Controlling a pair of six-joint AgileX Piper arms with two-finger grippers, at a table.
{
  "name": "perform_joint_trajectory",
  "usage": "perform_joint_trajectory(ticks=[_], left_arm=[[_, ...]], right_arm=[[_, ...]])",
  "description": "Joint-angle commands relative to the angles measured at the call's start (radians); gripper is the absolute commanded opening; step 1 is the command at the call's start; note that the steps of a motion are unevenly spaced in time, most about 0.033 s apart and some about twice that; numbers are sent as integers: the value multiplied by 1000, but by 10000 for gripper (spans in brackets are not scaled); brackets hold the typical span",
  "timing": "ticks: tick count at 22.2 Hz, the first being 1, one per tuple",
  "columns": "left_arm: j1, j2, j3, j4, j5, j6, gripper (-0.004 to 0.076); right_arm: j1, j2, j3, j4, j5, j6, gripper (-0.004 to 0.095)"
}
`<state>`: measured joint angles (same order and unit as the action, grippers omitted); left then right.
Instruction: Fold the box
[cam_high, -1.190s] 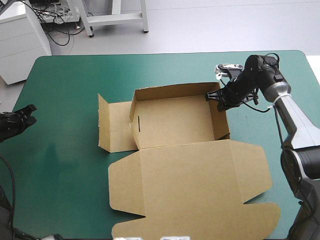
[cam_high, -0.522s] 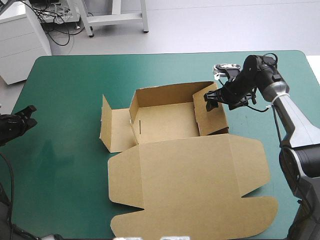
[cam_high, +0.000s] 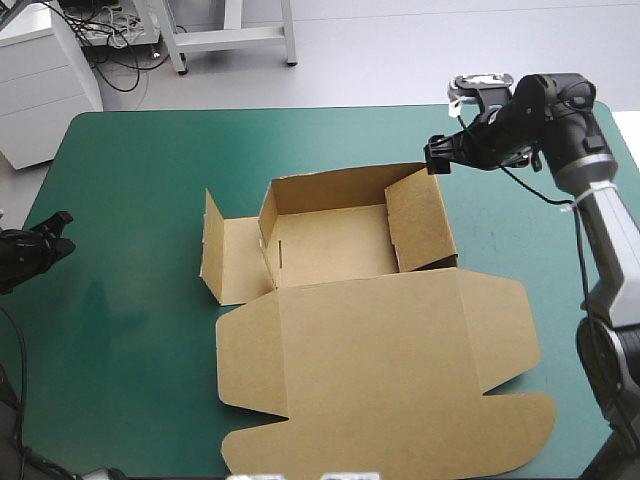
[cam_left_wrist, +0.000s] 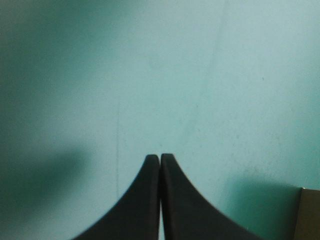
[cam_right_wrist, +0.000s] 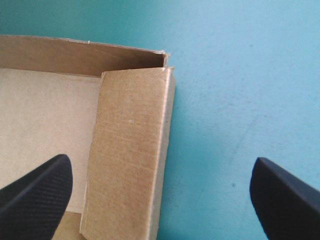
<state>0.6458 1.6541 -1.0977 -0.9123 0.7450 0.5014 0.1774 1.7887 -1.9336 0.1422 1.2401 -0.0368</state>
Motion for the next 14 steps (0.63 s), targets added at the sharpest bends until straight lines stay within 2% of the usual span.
perform_joint_trajectory(ticks=[1,5,10,14], left_arm=[[-2,-39,-20,-40,3,-8,-32],[-2,-39,-20,-40,3,-8,-32],[-2,-39,-20,-26,7,-8,-32],[-2,-39,-20,-22,7,-8,-32]], right_arm=[[3,-138,-26,-67,7,52,887],[7,-245,48,-53,7,58,887],[49,-254,114,-71,7,110,887],[170,-162,114,-229,7,170,888]])
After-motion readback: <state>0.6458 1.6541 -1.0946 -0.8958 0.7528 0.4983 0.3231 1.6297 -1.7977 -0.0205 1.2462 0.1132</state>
